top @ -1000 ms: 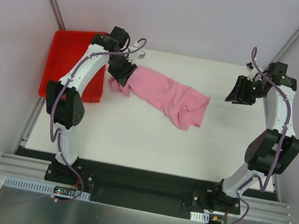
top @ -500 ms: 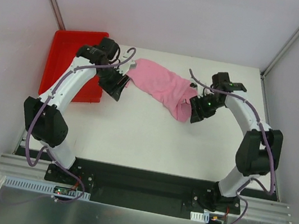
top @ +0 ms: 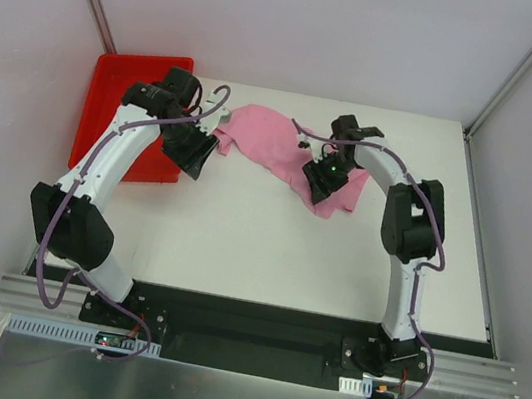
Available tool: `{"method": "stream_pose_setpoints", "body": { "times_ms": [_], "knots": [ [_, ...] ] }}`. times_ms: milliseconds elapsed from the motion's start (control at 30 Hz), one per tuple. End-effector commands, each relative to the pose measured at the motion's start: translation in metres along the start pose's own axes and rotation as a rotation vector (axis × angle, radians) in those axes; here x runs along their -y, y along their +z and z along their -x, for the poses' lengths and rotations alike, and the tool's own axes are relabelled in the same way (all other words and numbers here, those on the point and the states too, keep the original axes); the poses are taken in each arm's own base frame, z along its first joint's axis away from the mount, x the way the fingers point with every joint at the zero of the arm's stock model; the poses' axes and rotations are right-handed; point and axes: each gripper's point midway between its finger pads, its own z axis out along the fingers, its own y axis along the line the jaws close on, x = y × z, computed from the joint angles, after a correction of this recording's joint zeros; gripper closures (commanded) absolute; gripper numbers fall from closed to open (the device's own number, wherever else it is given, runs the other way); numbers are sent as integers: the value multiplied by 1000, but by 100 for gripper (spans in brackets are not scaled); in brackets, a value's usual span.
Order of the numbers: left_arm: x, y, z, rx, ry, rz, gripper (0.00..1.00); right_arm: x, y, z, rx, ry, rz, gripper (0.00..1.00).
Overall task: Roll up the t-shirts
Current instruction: Flatten out the T-shirt at the center of the board.
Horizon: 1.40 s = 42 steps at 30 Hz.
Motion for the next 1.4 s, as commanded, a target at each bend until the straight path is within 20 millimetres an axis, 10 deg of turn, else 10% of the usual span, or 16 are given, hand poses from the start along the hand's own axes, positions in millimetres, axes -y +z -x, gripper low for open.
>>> {"method": "stream_pose_setpoints", "body": {
  "times_ms": [0,167,267,533,633,733,833,1033,1167,1233,1367],
  "knots": [
    [-11,-18,-4,14,-7,61,51,5,0,1,-61,-14,-30,47],
    [-13,-18,-6,9,-15,67,51,9,-6,-2,-89,-19,-68,72],
    [-15,-15,-4,9,-15,67,51,-7,-50,18,3,-33,-84,99],
    [-26,-13,8,48,-16,112,51,-140,-304,117,720,-123,-23,99],
    [-27,-10,14,75,14,104,51,-155,-367,131,920,-130,-106,99],
    [-26,-1,18,90,42,82,51,-122,-362,133,955,50,-162,99],
    [-20,15,20,69,52,35,51,-51,-297,109,794,349,-142,99],
    [9,47,23,17,137,-39,52,60,-232,27,625,756,-181,99],
    [28,75,19,-31,183,-76,53,80,-219,-14,532,800,-253,95],
    [32,81,23,-41,175,-86,53,84,-215,-36,487,823,-287,58],
    [37,80,24,-35,156,-93,53,75,-241,-44,528,719,-307,46]
  ]
}}
